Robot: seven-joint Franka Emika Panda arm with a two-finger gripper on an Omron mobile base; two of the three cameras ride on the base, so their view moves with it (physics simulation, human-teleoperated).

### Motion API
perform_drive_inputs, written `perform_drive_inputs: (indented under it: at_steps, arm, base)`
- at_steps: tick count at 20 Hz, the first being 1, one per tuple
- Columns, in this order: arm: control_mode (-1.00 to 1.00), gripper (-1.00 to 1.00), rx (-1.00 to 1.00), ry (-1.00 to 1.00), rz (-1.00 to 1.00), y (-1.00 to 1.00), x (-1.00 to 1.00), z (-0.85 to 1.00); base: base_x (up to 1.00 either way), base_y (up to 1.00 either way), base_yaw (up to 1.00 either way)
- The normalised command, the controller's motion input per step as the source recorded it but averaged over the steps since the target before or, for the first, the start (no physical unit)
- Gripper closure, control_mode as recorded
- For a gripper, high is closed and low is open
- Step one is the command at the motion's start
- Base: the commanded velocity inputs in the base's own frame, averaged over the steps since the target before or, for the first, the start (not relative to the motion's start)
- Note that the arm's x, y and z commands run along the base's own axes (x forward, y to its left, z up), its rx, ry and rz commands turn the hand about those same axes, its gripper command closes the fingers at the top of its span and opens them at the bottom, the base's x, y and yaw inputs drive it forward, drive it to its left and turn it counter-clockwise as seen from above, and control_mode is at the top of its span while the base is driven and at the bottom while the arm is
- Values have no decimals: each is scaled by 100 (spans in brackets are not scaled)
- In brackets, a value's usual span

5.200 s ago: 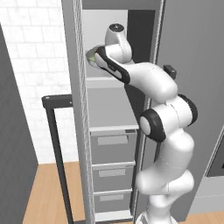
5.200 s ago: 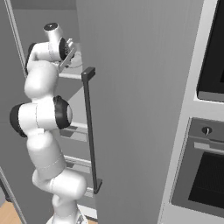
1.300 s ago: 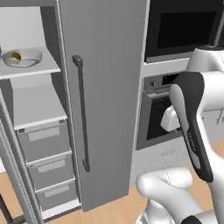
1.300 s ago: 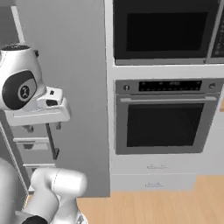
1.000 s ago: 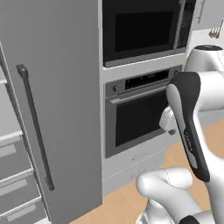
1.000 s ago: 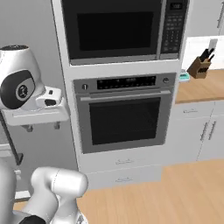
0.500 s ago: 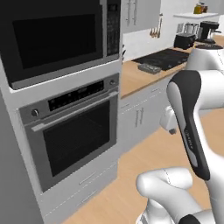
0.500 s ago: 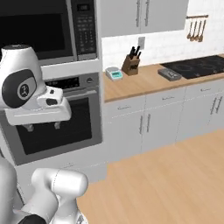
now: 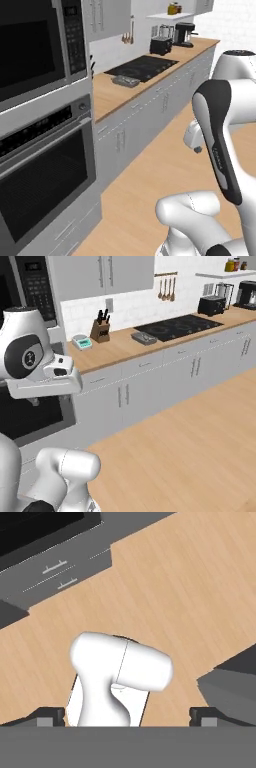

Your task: Take the meat container that has the fish and place it on the second highest rack of the freezer. Then take the vegetable container that has the mushroom and lemon wedge and place it on the highest rack of the freezer.

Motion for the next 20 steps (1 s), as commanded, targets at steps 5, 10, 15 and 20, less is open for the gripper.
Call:
perform_drive_inputs:
  at_steps: [5, 10, 15, 20]
  arm:
    - [100, -100, 0, 0, 0, 0, 0, 0]
    - [100, -100, 0, 0, 0, 0, 0, 0]
    - [100, -100, 0, 0, 0, 0, 0, 0]
    - [100, -100, 0, 0, 0, 0, 0, 0]
  base:
    - [70, -2, -28]
    - [89, -31, -23]
    - [87, -35, -21]
    - [80, -7, -13]
